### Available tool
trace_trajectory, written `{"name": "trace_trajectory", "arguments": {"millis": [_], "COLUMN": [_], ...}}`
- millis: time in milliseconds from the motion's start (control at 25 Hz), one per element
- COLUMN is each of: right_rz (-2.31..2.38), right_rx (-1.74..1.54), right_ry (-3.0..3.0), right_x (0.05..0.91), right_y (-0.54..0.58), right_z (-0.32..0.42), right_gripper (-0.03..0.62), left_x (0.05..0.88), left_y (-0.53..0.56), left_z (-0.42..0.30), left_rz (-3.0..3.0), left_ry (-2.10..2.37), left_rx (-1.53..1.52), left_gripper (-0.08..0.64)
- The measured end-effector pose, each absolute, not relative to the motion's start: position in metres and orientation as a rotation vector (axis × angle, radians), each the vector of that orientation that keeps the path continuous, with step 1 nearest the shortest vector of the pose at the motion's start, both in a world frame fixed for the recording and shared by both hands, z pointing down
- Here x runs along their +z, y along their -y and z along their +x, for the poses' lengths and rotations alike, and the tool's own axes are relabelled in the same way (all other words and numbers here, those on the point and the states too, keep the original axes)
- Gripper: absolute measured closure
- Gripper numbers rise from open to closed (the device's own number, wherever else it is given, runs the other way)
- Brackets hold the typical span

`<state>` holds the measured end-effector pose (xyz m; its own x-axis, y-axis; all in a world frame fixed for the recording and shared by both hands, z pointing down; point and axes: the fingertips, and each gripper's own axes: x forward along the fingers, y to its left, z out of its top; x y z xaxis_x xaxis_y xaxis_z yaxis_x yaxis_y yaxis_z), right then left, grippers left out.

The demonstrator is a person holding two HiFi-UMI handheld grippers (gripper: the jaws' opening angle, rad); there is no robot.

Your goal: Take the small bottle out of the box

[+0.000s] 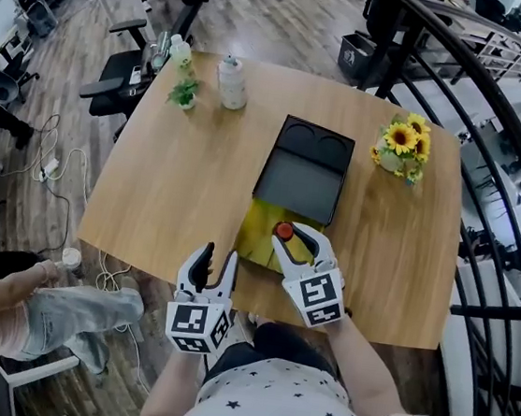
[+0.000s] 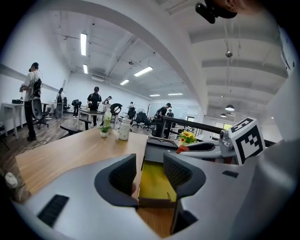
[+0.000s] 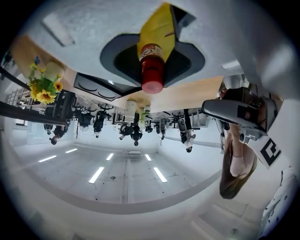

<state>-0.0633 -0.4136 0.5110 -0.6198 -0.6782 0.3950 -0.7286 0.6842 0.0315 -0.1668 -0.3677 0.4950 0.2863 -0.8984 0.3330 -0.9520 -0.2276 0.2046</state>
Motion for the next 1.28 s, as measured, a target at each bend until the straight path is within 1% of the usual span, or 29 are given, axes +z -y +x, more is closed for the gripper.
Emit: {"name": "trace_trajectory", "arguments": {"millis": [520, 840, 1280], "right_rz": [1.173, 1.193, 1.235], "right_rx": [0.077, 0.022, -0.023], "right_ry": [2.580, 2.604, 2.608], "right_x": [0.465, 0.438, 0.423], "right_y": [0.379, 0.335, 0.276], "right_z": [-0.058, -0.051, -0.039], "right_gripper": [0.451, 0.451, 0.451], "left_x": [0.483, 0.469, 0.455], "left_y": [0.323, 0.281, 0.235], "left_z": [-0.161, -0.152, -0.141], "left_rz": [2.244, 2.277, 2.326], "left_ry": [1.690, 1.694, 1.695], "left_rx": [0.186, 0.163, 0.126], "left_gripper": [0.388, 0.388, 0.388]}}
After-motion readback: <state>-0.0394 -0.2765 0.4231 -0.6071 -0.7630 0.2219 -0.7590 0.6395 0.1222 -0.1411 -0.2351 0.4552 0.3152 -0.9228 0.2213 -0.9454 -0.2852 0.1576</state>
